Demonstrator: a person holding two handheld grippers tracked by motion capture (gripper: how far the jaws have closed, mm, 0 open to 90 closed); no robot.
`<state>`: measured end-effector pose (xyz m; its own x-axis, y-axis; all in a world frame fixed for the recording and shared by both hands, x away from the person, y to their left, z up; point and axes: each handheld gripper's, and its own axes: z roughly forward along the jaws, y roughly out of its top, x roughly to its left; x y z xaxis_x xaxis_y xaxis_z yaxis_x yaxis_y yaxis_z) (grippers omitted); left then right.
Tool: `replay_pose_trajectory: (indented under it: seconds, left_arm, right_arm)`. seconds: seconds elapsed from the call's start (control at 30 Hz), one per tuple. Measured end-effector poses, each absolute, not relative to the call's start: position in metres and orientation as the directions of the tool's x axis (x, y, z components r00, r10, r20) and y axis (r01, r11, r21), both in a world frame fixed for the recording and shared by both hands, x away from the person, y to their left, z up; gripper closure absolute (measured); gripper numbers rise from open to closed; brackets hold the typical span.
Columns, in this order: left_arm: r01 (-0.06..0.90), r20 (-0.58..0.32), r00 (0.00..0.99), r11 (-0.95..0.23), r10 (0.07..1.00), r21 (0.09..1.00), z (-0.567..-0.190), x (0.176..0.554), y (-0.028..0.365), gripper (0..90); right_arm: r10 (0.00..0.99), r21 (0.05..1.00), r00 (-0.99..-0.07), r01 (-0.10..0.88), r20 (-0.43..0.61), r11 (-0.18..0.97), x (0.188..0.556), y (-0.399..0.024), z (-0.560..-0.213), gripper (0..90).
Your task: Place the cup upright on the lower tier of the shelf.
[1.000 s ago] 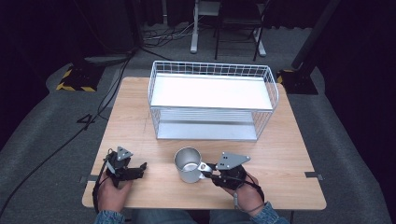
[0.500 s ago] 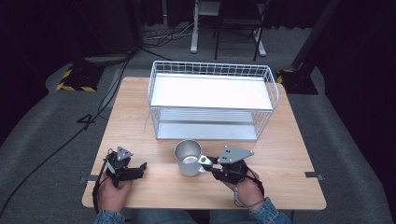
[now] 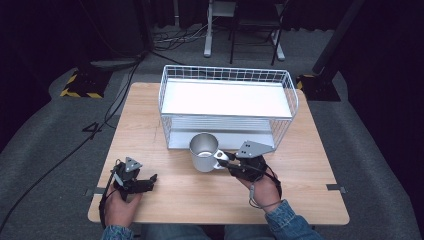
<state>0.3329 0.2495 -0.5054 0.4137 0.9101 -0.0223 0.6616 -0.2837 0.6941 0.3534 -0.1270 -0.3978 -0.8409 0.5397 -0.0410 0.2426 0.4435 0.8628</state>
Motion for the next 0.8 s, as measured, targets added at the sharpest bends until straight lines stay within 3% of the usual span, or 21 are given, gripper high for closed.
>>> replay_pose_trajectory:
  seconds: [0.8]
  left_arm:
    - [0.662,-0.023,0.413,-0.283,0.91,0.694,-0.505,0.333,0.25,15.0]
  right_arm:
    - [0.654,0.874,-0.754,0.272,-0.067,0.402,0.401,-0.136,-0.396,71.5]
